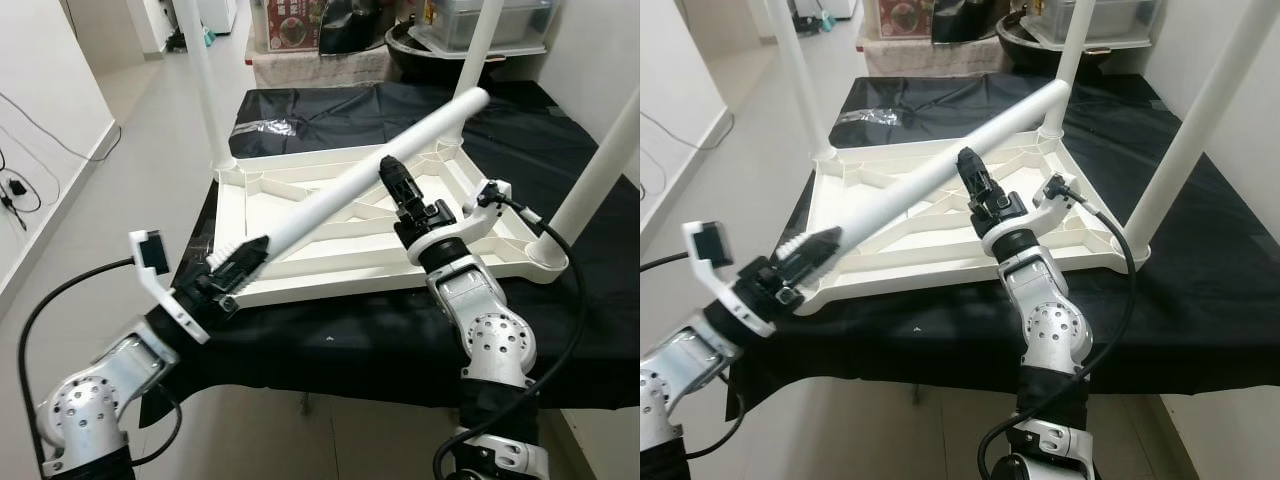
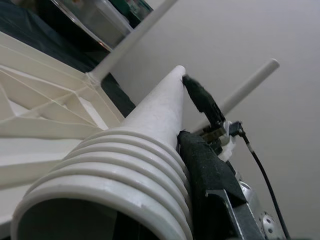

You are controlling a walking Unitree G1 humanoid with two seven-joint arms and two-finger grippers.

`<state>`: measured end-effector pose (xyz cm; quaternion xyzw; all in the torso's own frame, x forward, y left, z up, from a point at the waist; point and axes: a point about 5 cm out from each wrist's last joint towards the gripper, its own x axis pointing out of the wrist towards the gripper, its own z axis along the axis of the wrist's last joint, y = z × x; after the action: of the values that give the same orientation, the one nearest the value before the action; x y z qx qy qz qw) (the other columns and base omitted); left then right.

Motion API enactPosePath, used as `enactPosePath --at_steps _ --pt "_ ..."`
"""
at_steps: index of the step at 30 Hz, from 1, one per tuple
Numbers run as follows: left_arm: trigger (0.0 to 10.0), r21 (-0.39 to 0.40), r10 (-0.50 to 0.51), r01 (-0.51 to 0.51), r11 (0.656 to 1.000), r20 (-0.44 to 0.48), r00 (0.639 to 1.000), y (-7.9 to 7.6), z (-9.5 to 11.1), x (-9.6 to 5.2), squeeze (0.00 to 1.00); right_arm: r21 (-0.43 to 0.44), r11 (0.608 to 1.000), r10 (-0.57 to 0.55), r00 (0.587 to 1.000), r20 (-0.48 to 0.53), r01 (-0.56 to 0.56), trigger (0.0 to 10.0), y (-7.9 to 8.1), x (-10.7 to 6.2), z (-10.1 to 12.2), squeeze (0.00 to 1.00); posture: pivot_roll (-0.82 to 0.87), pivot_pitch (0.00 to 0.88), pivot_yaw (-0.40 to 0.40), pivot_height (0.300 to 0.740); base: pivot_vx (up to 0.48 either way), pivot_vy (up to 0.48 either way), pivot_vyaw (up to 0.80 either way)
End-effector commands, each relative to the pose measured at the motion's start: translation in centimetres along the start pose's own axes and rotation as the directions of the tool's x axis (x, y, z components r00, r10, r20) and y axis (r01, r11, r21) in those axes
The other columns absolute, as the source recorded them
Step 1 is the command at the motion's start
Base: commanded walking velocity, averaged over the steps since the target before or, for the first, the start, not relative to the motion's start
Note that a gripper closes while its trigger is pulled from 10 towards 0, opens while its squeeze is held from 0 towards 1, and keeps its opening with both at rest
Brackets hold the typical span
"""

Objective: Building children table

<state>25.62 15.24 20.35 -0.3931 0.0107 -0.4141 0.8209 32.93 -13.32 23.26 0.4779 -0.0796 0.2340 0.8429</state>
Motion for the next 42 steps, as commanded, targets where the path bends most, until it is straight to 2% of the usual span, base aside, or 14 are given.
enactPosePath --at_steps 1,8,9,12,14,16,42 --pt "10.0 0.005 -0.020 0.020 1.000 0.005 1.000 -0.5 -0.1 -0.1 0.00 0.043 0.998 0.052 0.998 -0.028 -0.051 10.0 0.5 -0.2 -0.3 0.00 0.10 0.092 -0.026 0.740 0.000 0.000 0.00" --pt "10.0 -0.002 -0.023 0.023 1.000 0.008 1.000 -0.7 -0.2 0.0 0.00 0.084 0.993 0.089 0.993 -0.072 -0.083 10.0 0.6 -0.6 -0.6 0.00 0.10 0.093 -0.028 0.740 0.000 0.000 0.00" --pt "10.0 -0.017 -0.038 0.038 0.999 -0.004 0.999 -0.9 -0.6 0.2 0.00 0.093 0.991 0.109 0.988 -0.106 -0.099 10.0 0.7 -0.8 -1.2 0.00 0.10 0.093 -0.027 0.740 0.000 0.000 0.00" --pt "10.0 -0.017 -0.038 0.038 0.999 -0.004 0.999 -0.9 -0.6 0.2 0.00 0.093 0.991 0.109 0.988 -0.106 -0.099 10.0 0.7 -0.8 -1.2 0.00 0.10 0.093 -0.027 0.740 0.000 0.000 0.00" --pt "10.0 -0.024 -0.051 0.051 0.998 -0.022 0.998 -1.1 -1.0 0.2 0.00 0.102 0.989 0.118 0.985 -0.126 -0.106 10.0 0.8 -0.9 -1.6 0.00 0.10 0.089 -0.027 0.740 0.000 0.000 0.00" --pt "10.0 -0.048 -0.092 0.089 0.995 -0.063 0.994 -1.8 -2.4 0.5 0.00 0.118 0.987 0.128 0.979 -0.161 -0.110 10.0 1.0 -1.0 -2.3 0.00 0.10 0.087 -0.025 0.740 0.000 0.000 0.00" --pt "10.0 -0.066 -0.102 0.097 0.993 -0.087 0.991 -1.9 -3.3 0.8 0.00 0.122 0.980 0.179 0.962 -0.206 -0.156 10.0 2.2 -1.2 -2.7 0.00 0.08 0.073 -0.020 0.740 0.000 0.000 0.00"
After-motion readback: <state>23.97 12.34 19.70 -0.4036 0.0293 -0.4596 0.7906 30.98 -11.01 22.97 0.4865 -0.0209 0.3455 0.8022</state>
